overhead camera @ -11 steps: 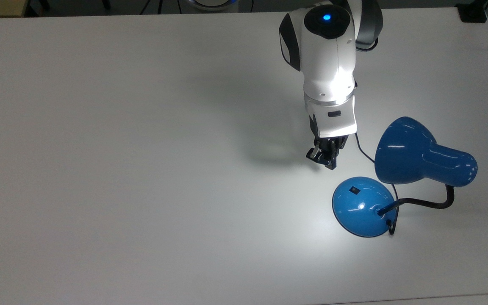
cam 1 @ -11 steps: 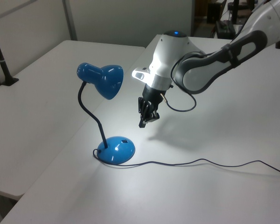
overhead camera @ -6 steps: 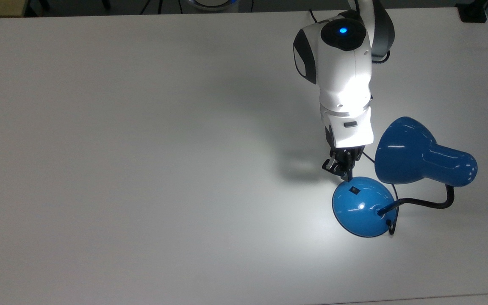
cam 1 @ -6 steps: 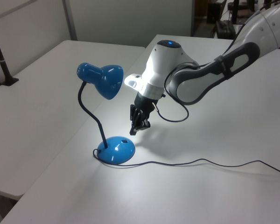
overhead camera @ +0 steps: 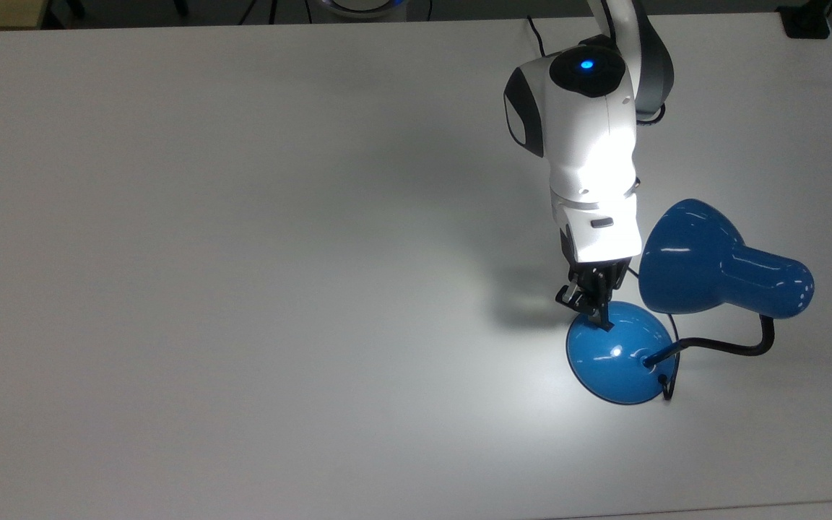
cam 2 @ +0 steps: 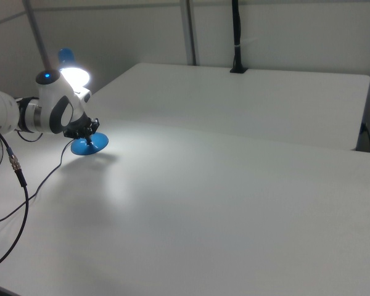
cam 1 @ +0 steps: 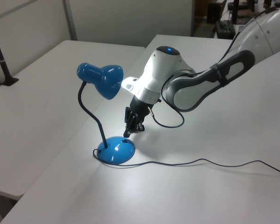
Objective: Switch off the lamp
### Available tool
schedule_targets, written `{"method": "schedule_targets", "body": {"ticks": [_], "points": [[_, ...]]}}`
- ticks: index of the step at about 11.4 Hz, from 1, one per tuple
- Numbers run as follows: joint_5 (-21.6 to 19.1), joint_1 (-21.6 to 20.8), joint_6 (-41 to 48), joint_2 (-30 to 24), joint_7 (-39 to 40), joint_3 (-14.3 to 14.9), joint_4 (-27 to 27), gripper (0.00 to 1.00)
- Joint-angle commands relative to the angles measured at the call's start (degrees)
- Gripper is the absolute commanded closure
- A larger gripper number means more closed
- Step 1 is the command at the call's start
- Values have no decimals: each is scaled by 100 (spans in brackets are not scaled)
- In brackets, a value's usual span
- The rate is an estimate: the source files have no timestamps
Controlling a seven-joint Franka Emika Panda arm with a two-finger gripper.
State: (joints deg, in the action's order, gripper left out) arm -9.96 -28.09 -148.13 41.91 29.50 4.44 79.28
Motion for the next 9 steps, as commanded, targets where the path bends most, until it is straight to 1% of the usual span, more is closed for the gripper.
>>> {"method": "schedule_targets", "body": {"ticks": [1,3,7,8,9], "points": [[-41,-179,-93,195,-76,118,-159,100],[-24,-197,-93,274,-76,127,-132,100],[3,-206,-93,248,-41,127,17,100],[11,-197,-93,187,-41,127,35,100],[3,-188,-85,-5,-76,127,209,100]]}}
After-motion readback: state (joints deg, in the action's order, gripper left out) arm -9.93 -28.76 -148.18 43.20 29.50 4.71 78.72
